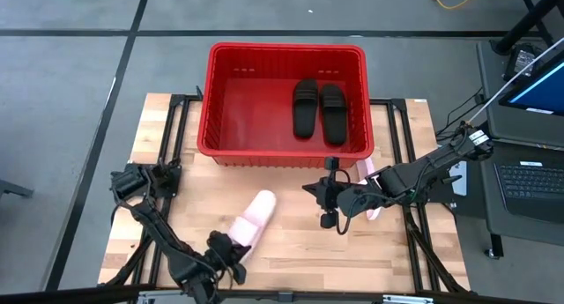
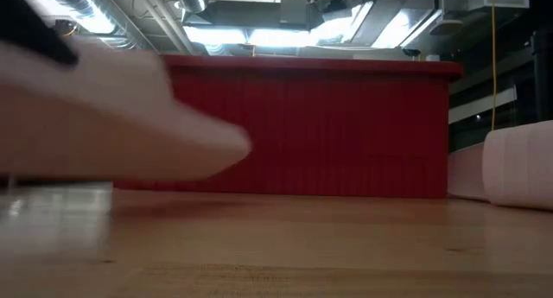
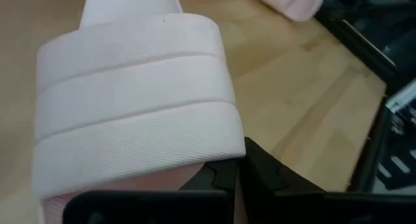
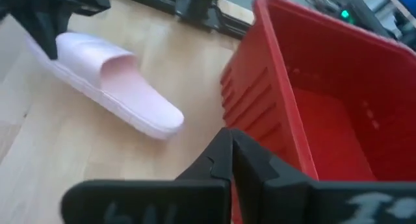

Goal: Pick and place slides into bin
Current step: Put the left pink slipper into the red bin

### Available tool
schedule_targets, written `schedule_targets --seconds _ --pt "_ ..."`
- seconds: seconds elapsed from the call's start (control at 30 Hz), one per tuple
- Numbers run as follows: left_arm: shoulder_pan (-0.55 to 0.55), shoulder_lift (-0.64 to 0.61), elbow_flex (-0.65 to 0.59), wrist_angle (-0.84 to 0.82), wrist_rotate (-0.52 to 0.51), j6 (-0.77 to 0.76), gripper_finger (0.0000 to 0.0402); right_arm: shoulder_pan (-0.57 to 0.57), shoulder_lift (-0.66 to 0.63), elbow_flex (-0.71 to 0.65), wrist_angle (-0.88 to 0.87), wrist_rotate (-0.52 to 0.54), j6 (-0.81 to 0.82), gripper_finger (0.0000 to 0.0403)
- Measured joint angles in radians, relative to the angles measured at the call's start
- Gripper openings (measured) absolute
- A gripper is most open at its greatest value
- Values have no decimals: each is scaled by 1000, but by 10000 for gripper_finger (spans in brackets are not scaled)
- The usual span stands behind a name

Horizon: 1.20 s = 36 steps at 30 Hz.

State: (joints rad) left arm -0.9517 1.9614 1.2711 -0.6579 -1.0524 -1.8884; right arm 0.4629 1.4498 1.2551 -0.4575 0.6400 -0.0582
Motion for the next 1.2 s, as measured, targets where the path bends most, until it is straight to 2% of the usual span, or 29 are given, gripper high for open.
schedule_targets --seconds 0.13,0.23,0.4,0.5,0.73,0.97,1.07,1.2 --pt "30 -1 90 -6 -4 209 2 0 0 0 53 -52 -73 9" --pt "50 -3 145 -65 32 313 2 0 1 8 52 -94 -107 9" --pt "65 -36 213 -268 104 358 2 6 1 65 33 -119 -165 9" --pt "71 -95 229 -322 112 407 2 24 0 108 25 -120 -212 9" --pt "112 -244 231 -308 81 662 2 68 0 139 20 -121 -238 9" --pt "171 -328 231 -208 83 1007 2 119 0 139 32 -120 -342 12" --pt "199 -355 231 -164 121 1135 2 120 0 139 60 -89 -342 24" --pt "235 -375 231 -147 195 1202 2 117 0 139 93 -4 -393 49"
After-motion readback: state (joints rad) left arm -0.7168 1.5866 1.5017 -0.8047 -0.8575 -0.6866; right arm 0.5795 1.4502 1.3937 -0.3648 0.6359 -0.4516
